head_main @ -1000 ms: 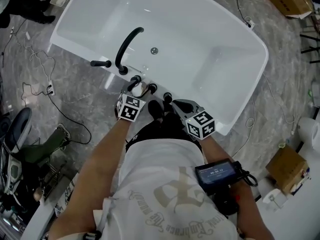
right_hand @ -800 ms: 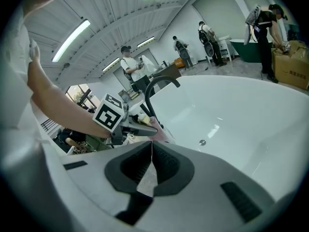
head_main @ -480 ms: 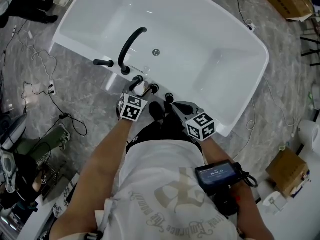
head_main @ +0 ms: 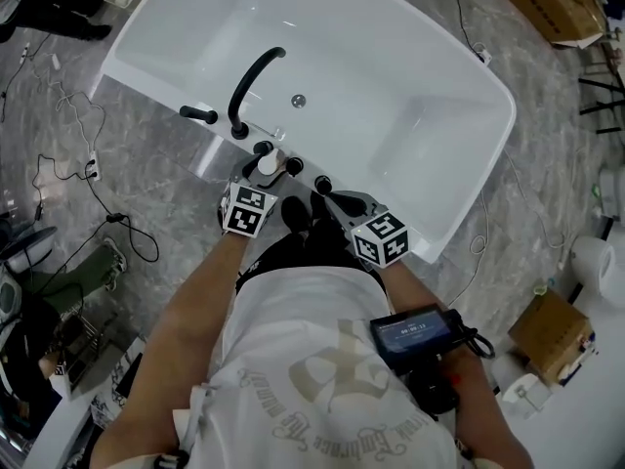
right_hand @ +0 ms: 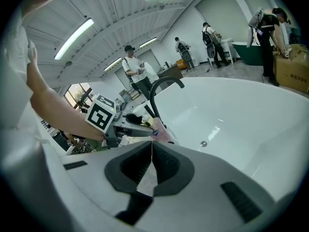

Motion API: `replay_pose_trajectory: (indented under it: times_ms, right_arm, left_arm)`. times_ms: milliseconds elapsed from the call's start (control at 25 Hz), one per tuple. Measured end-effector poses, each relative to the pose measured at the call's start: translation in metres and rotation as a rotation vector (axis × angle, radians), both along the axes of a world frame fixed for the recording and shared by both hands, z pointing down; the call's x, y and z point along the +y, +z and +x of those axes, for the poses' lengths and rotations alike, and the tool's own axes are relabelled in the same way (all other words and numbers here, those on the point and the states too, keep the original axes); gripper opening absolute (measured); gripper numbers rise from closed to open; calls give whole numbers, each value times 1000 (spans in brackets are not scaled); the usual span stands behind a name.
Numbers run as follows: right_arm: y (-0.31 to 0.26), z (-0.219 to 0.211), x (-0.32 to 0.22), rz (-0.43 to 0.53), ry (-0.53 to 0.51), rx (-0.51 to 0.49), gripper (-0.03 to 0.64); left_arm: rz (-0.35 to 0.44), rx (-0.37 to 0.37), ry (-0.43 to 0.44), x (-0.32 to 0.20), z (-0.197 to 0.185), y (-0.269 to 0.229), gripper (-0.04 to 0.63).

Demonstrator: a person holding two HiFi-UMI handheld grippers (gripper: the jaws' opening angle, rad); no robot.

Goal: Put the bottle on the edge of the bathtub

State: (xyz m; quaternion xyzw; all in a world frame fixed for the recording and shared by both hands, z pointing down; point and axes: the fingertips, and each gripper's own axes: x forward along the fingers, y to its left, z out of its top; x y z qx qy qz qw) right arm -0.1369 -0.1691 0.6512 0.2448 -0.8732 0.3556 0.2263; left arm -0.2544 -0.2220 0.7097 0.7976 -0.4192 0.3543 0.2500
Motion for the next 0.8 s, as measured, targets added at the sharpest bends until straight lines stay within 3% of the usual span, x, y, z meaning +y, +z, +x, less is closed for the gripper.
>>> replay_pose_trajectory:
  times_ms: [200,800]
  right_arm:
    - [-6,-2,1,26,-5,-2,6]
    - [-45,-22,11,134,-24,-43,6]
  left_arm:
    - [18,15,-60,14,-10,-9,271]
    - [135,172,-222,71,-39,-81,101]
